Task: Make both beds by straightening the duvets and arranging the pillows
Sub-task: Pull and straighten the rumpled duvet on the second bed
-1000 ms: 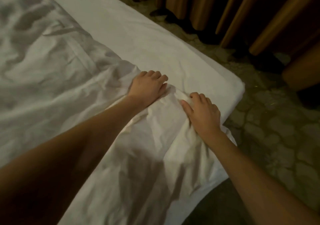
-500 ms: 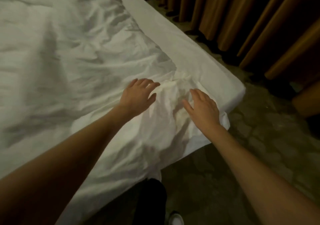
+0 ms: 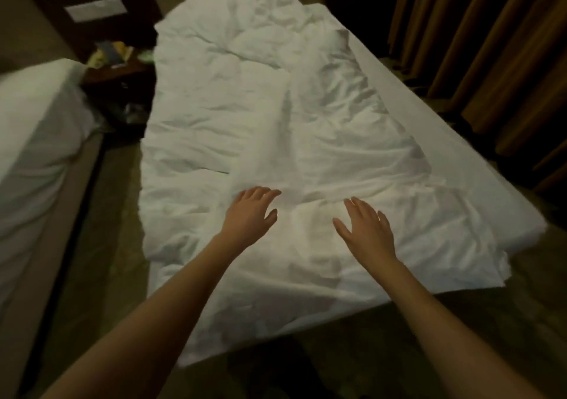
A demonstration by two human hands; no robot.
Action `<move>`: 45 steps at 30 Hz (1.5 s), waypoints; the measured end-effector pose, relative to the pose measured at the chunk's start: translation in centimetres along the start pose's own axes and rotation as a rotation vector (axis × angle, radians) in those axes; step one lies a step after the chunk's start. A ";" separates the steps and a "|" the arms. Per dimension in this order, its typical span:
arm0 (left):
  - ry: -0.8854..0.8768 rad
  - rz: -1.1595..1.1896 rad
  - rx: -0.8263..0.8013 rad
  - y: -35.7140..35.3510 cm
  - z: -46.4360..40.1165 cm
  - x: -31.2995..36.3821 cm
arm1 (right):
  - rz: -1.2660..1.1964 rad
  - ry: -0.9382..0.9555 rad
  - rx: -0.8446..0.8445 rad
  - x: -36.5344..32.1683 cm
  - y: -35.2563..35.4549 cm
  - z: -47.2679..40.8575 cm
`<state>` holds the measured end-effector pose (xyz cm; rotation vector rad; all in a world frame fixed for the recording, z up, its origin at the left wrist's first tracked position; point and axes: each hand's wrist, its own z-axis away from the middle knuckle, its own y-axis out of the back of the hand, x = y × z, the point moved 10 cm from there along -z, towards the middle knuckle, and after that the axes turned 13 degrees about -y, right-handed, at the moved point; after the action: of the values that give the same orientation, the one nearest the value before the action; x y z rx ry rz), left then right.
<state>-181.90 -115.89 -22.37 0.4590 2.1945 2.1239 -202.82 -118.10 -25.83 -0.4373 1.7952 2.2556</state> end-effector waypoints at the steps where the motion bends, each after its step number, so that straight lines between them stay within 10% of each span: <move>1: 0.017 0.004 0.012 1.0 1.4 -1.8 | 0.015 0.004 -0.004 -1.9 -0.6 0.6; 27: 0.044 0.073 -0.063 10.5 22.4 -34.8 | 0.171 -0.082 -0.084 -35.3 -15.6 7.2; 45: -0.883 0.131 -0.395 0.5 17.8 -27.9 | -0.051 -0.818 0.040 -32.9 -25.9 20.5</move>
<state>-150.84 -105.61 -27.48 1.2222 1.2584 1.7977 -164.86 -91.99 -32.94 0.4001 1.3540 1.9243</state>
